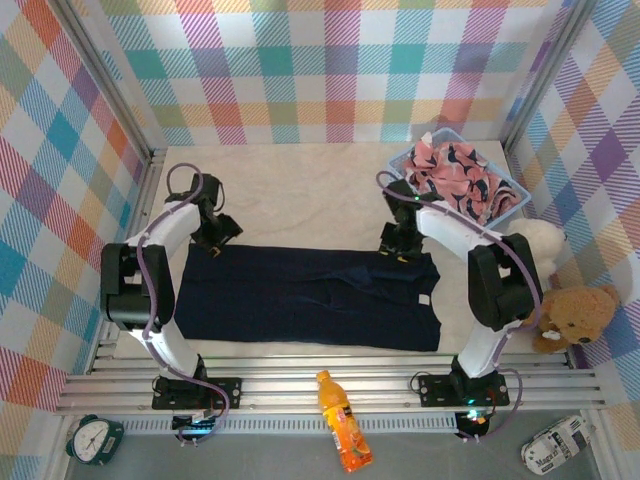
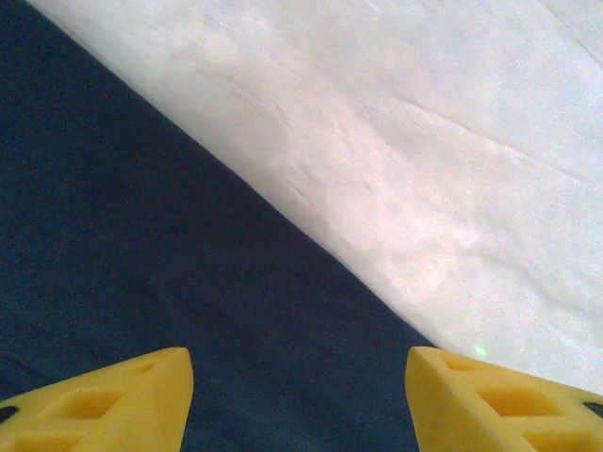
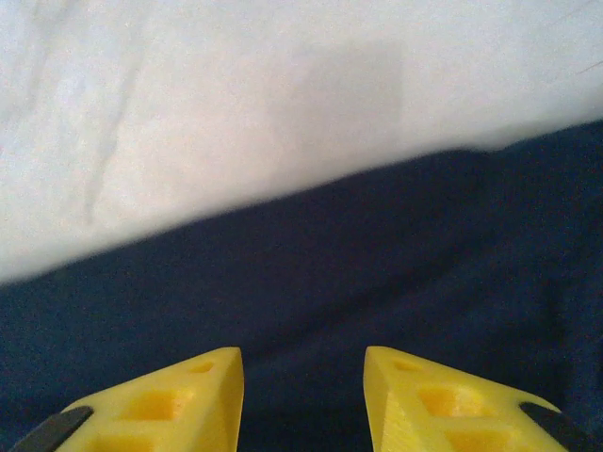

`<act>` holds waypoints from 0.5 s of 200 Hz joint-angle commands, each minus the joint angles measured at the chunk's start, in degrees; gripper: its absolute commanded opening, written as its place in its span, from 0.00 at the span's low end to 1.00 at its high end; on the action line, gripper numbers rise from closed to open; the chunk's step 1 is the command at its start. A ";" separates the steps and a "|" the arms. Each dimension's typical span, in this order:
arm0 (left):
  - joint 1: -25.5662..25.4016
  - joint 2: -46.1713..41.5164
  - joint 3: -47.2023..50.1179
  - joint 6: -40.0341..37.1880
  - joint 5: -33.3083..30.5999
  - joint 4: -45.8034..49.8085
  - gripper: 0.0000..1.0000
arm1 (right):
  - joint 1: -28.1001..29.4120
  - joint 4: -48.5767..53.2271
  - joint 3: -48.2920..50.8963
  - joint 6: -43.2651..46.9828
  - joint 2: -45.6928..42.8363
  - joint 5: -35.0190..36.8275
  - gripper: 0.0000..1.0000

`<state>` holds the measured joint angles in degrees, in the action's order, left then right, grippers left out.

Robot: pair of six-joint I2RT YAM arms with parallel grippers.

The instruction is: Fold and stack the mixed laundry pile

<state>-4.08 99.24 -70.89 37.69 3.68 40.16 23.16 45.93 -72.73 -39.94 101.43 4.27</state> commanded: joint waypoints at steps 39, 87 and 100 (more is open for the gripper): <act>-3.92 4.56 6.90 8.94 3.49 -7.29 0.61 | 2.60 0.30 -3.40 0.66 9.90 -4.92 0.42; -3.34 14.65 -0.22 10.70 -2.90 -8.47 0.61 | 2.53 0.01 -20.27 2.19 22.86 -4.86 0.43; -2.34 18.21 -5.21 8.78 -3.66 -7.40 0.61 | 2.42 0.67 -26.08 3.31 26.35 -3.79 0.43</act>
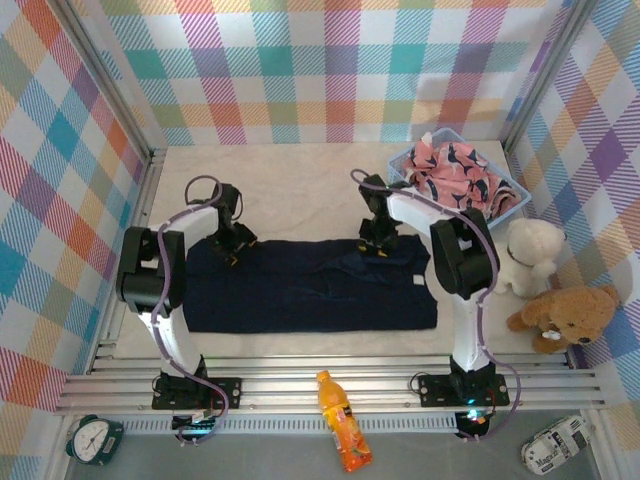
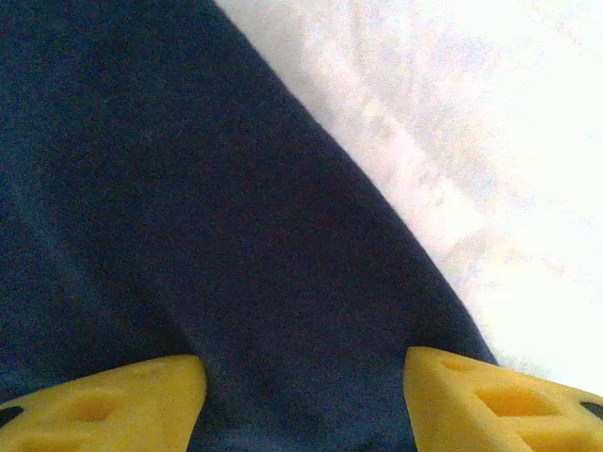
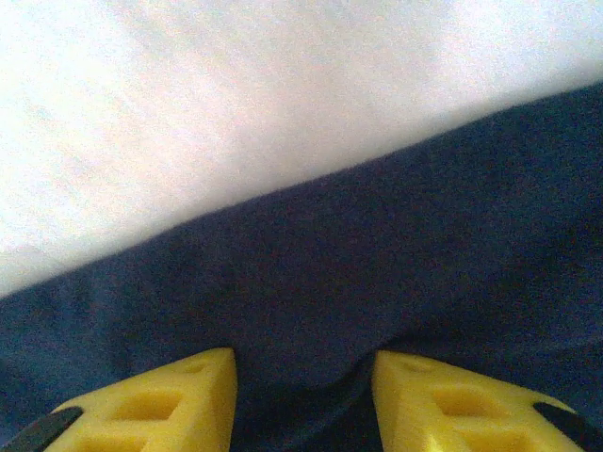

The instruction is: Fold and stack the mixed laundry pile

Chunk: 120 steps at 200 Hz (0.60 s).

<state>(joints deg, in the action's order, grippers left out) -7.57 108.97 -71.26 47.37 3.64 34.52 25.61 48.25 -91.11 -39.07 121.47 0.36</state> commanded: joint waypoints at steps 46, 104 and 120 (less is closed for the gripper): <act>3.97 20.97 -30.34 -9.21 -4.08 6.92 0.67 | -2.99 5.25 -27.48 4.20 14.71 -0.08 0.45; 2.31 12.52 -33.14 -9.42 0.65 10.66 0.81 | -6.83 6.40 -21.06 9.45 3.63 1.07 0.69; 0.17 8.92 -28.94 -6.89 4.47 8.06 0.80 | -6.88 6.86 -15.12 10.46 -0.39 1.22 0.69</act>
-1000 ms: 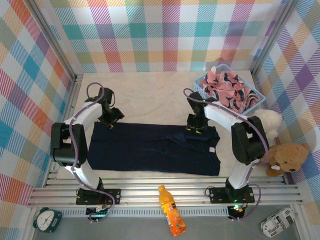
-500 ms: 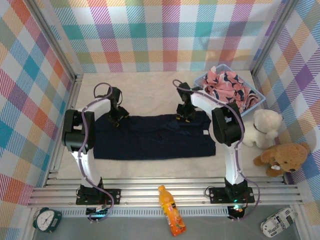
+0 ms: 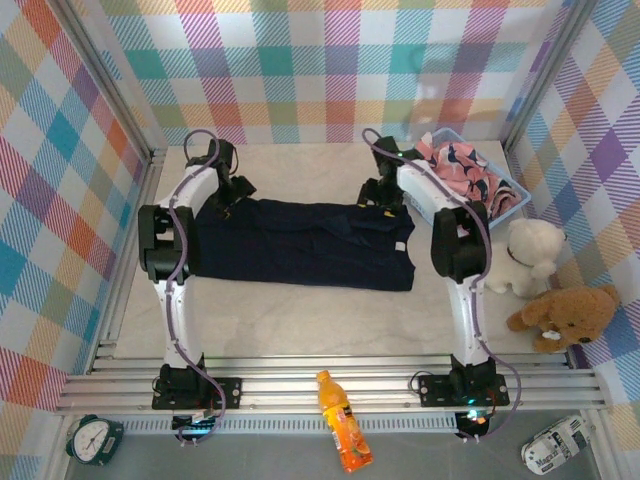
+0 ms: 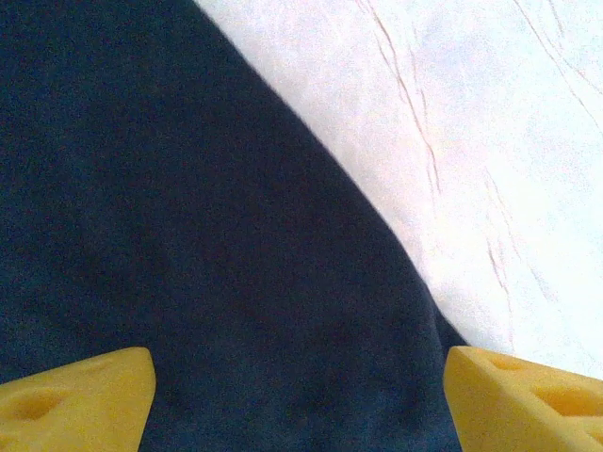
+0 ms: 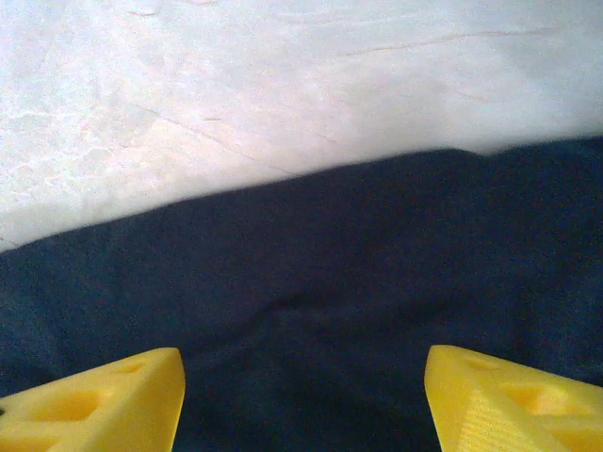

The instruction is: Fold and stack the mixed laundry pile

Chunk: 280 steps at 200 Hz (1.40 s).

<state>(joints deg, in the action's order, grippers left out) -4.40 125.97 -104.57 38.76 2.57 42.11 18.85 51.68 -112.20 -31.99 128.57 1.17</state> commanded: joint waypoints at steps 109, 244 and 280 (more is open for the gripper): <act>-24.86 1.11 -2.67 23.68 11.95 -8.03 0.73 | -0.93 -1.82 35.47 -1.82 -24.20 0.58 0.66; -27.76 9.71 -12.05 38.40 9.38 -3.06 0.46 | -2.05 -4.40 37.76 -0.08 -26.09 1.22 0.65; -27.74 5.56 -8.82 35.90 9.37 -3.00 0.52 | -1.98 -5.09 38.93 -0.21 -26.01 0.15 0.65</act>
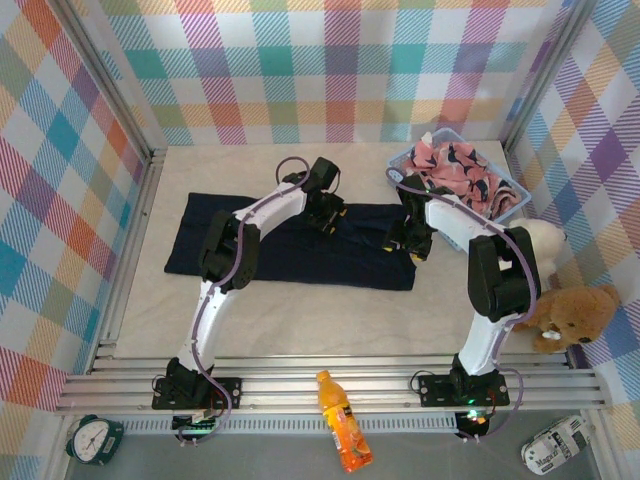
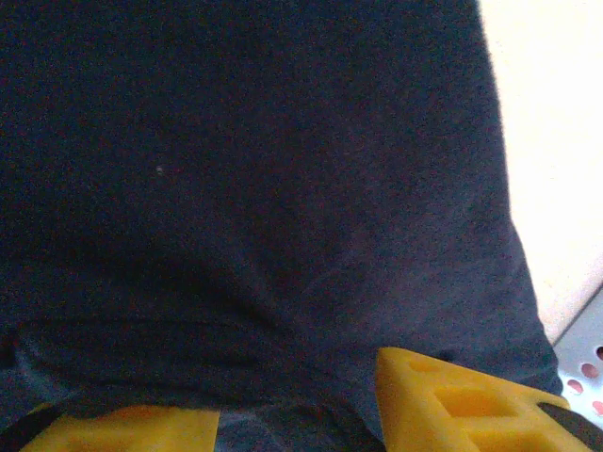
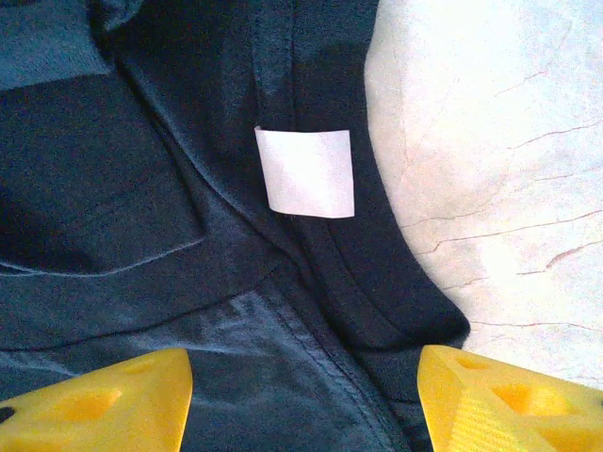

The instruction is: Fold and stack the mixed laundry pile

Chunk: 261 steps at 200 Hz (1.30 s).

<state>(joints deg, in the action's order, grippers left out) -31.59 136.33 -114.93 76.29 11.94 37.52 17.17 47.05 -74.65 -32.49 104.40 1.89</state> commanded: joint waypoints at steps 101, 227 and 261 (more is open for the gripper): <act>-1.95 -4.96 0.74 -0.10 3.99 -0.16 0.39 | -0.34 -1.45 2.80 -0.43 -1.11 -1.45 0.64; -1.10 -12.43 5.64 0.70 4.75 -3.09 0.00 | -0.63 -3.11 -0.27 -4.26 -3.00 -4.26 0.60; -0.92 -12.74 6.59 1.53 5.45 -4.06 0.00 | -0.77 -9.81 2.43 -13.93 -3.90 -10.01 0.59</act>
<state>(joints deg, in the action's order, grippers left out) -32.86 126.89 -109.56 76.75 16.10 34.54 16.84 42.72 -73.30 -38.37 102.35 -2.66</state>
